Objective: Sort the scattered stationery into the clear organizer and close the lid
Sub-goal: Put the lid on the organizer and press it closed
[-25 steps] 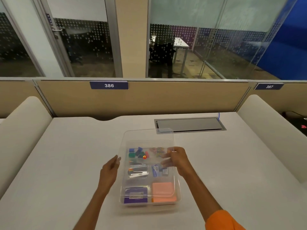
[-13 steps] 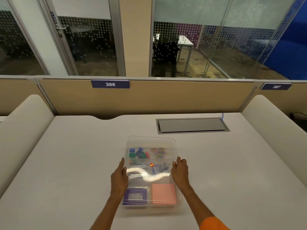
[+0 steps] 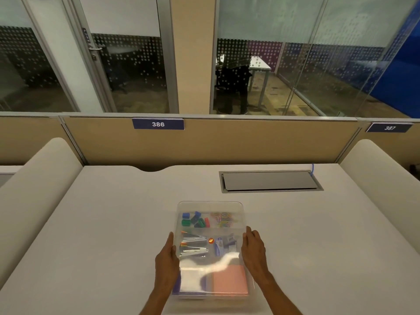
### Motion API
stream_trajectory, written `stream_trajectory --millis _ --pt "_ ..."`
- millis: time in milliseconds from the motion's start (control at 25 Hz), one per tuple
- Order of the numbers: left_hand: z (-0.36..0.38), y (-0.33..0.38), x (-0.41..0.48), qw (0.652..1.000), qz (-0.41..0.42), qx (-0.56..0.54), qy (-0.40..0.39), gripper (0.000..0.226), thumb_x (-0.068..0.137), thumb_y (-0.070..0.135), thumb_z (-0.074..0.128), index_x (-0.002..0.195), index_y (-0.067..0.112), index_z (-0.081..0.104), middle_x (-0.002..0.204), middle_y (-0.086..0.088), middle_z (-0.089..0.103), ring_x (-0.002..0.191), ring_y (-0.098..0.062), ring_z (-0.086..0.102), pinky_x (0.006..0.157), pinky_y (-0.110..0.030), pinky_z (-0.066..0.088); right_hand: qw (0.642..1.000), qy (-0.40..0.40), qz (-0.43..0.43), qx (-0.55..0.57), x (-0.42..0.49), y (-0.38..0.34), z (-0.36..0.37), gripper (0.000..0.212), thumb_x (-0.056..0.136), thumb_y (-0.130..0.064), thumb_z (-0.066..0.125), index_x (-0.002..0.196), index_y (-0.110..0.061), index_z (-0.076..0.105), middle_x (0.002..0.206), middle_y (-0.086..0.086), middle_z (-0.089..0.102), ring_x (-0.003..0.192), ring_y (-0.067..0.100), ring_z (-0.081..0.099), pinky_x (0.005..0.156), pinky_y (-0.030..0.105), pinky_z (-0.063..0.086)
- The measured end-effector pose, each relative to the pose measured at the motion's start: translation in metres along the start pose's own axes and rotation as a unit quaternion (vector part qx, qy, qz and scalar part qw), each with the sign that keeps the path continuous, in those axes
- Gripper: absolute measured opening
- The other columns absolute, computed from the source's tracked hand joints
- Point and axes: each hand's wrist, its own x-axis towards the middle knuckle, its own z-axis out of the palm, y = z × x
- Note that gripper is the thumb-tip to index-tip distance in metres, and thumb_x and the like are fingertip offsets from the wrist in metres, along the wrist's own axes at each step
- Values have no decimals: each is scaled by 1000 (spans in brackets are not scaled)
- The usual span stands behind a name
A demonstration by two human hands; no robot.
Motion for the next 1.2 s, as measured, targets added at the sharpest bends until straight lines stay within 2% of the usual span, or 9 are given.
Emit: stream_trajectory --millis 200,400,560,640,760,840,920,1040,1200 --pt "-1 -2 -3 1000 -12 -7 -7 49 99 9 45 146 10 33 124 -13 63 104 -30 64 100 -40 47 1000 4 -8 -11 -6 2 2 35 101 -16 40 132 -5 50 95 6 57 80 16 56 66 17 39" --pt "2 -7 -1 1000 -6 -19 -19 49 98 16 47 145 16 37 118 -6 65 99 -24 65 97 -39 48 998 0 -8 -55 -9 1 3 42 100 -13 41 141 -4 40 106 11 58 88 22 60 73 26 47" --pt "0 -5 -6 1000 6 -21 -17 28 98 27 45 125 31 50 93 8 67 74 -8 65 73 -19 57 991 -24 -15 -132 -11 0 4 52 97 -9 47 146 -4 29 116 14 55 91 24 61 73 28 50" --pt "3 -8 -2 1000 11 1 -21 39 97 34 43 135 24 46 120 -4 65 100 -19 67 89 -28 55 987 -13 -16 -160 -9 -3 5 57 89 -6 61 141 -1 39 114 16 59 90 26 61 69 29 52" --pt "8 -9 14 984 122 130 0 55 100 38 36 149 18 21 157 1 18 146 -23 19 117 -41 21 981 9 -29 -189 0 -10 6 59 74 -10 78 128 -2 56 113 20 65 92 34 66 70 40 57" --pt "7 6 28 967 197 163 -12 61 96 48 28 151 23 17 157 10 8 146 -11 6 117 -35 10 985 33 -66 -158 8 -18 5 52 89 -23 63 135 -3 49 134 18 55 119 35 56 96 44 47" --pt "8 23 48 958 224 175 -36 71 92 64 18 151 26 12 157 13 2 145 -6 1 117 -31 5 984 7 -89 -153 19 -28 5 62 100 -47 29 147 -7 32 153 10 32 142 27 31 114 36 22" --pt "16 31 77 948 231 211 -60 90 80 80 3 151 26 1 156 12 -7 144 -7 -5 117 -29 -2 967 -58 -141 -203 42 -40 12 92 82 -70 -16 152 -14 4 158 -4 -5 146 12 -6 117 24 -6" --pt "25 26 100 924 229 294 -89 87 78 81 -5 147 29 -9 155 8 -16 147 -16 -7 116 -31 -8 952 -107 -158 -237 66 -39 25 95 78 -78 -11 153 -20 -2 160 -4 -10 148 16 -10 115 27 -9"
